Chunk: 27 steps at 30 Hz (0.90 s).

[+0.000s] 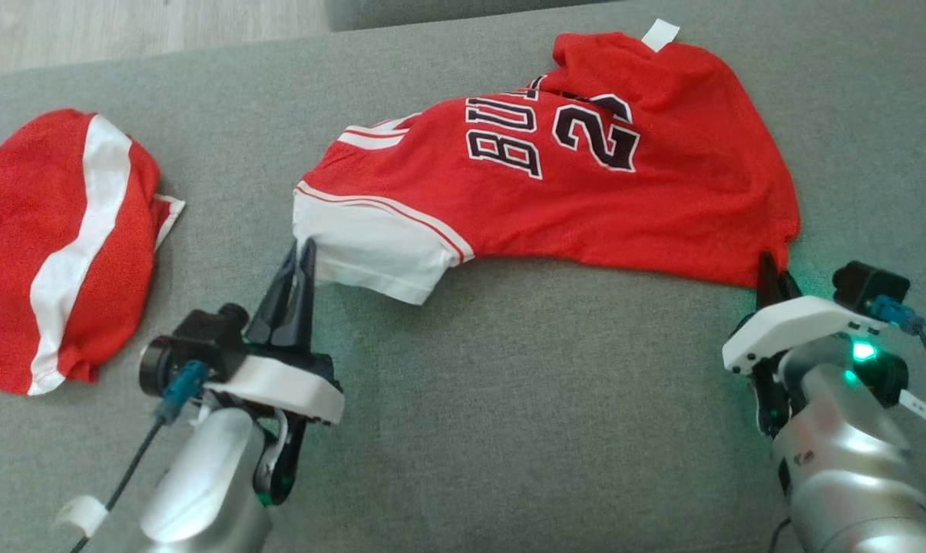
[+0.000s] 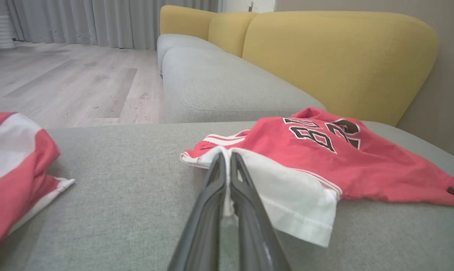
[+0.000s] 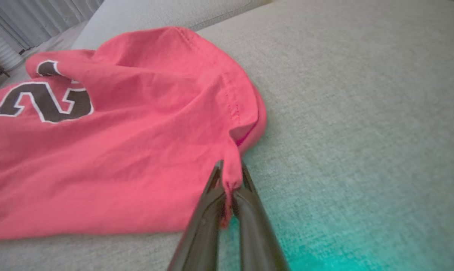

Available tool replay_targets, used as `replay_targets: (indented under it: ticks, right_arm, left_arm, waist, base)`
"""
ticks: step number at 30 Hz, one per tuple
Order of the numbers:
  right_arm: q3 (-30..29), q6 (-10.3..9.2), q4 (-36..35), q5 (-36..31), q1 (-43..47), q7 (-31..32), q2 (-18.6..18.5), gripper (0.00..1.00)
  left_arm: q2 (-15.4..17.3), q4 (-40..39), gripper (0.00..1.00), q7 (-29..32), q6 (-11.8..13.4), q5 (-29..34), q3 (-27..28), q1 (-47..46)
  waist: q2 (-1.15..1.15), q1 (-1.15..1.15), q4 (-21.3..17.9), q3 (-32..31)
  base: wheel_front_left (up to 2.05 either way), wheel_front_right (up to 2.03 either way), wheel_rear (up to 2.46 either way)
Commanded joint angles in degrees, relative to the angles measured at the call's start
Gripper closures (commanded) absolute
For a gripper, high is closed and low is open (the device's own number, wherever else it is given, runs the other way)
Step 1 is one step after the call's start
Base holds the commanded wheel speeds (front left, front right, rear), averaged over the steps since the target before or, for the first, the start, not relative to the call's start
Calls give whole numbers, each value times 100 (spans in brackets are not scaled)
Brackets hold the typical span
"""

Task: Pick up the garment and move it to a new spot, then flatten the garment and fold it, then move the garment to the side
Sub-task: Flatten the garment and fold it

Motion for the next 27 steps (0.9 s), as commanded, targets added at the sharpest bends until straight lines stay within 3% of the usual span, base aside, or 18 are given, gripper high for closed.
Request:
replay_targets:
  ticks: [1,7,11,16,23,27]
  right_arm:
    - [169,-4,-308,4,-98,-31,37,100]
    - [430,-4,-1535,-270,-3,-33,37,100]
    - [833,-4,-2269,-335,-157,-34,34,100]
    - [1272,-4,-3304,-264,-509,89,-187,100]
    - [1672,-4,-4718,-10,-730,746,-528,100]
    - [1767,-4,-5720,163,-607,1214,-719,100]
  left_arm:
    - [47,-247,100,-71,-3,57,330,-135]
    - [-11,-636,100,-71,-135,15,830,-69]
    - [-137,-1356,100,-71,-319,-212,1350,-177]
    - [-48,-2071,100,-71,-401,-204,1641,-498]
    - [95,-3033,100,77,-257,-308,1928,-1008]
    - [178,-3874,100,457,-103,-325,1961,-1186]
  waist:
    - [0,0,-28,-76]
    - [0,0,-142,-401]
    - [0,0,-234,-712]
    - [0,0,-291,-1150]
    - [0,0,-335,-1460]
    - [0,0,-327,-1533]
  base:
    - [0,0,0]
    - [0,0,0]
    - [0,0,0]
    - [0,0,0]
    - [0,0,0]
    - [0,0,0]
